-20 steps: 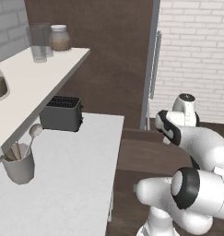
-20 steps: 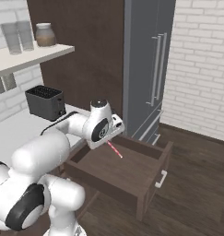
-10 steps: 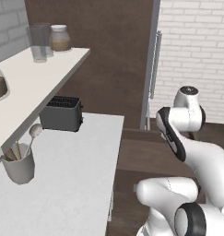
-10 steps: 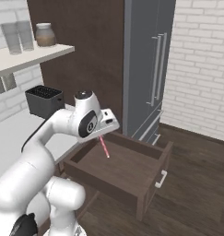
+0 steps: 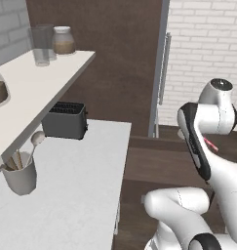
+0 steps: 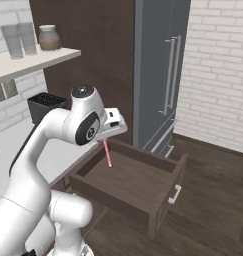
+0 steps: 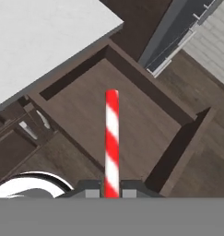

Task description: Take a straw from the drawer in front and place it inside the glass cup on the dining counter.

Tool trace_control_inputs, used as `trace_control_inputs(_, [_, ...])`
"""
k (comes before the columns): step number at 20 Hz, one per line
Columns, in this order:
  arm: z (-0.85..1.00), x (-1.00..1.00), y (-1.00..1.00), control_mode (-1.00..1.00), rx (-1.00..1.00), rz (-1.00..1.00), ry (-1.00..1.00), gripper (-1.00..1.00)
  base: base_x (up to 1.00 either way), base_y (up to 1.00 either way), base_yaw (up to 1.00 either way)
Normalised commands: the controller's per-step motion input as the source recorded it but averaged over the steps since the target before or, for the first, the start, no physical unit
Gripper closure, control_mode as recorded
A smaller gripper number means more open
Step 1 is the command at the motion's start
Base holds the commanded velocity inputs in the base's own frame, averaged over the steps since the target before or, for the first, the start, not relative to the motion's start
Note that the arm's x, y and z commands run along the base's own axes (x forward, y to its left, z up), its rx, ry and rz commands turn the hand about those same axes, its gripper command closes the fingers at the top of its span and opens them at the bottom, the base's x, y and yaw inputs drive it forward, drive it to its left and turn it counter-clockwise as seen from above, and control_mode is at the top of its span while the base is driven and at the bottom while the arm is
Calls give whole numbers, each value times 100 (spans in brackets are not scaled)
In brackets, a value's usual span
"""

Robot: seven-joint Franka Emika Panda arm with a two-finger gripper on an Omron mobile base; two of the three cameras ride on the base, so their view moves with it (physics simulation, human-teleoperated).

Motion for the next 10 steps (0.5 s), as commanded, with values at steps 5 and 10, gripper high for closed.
trace_control_inputs(5, [57, -11, 0, -100, 7, 0, -12, 100, 0, 0, 0])
trace_control_inputs(10, [27, 0, 2, -100, 0, 1, -11, 100, 0, 0, 0])
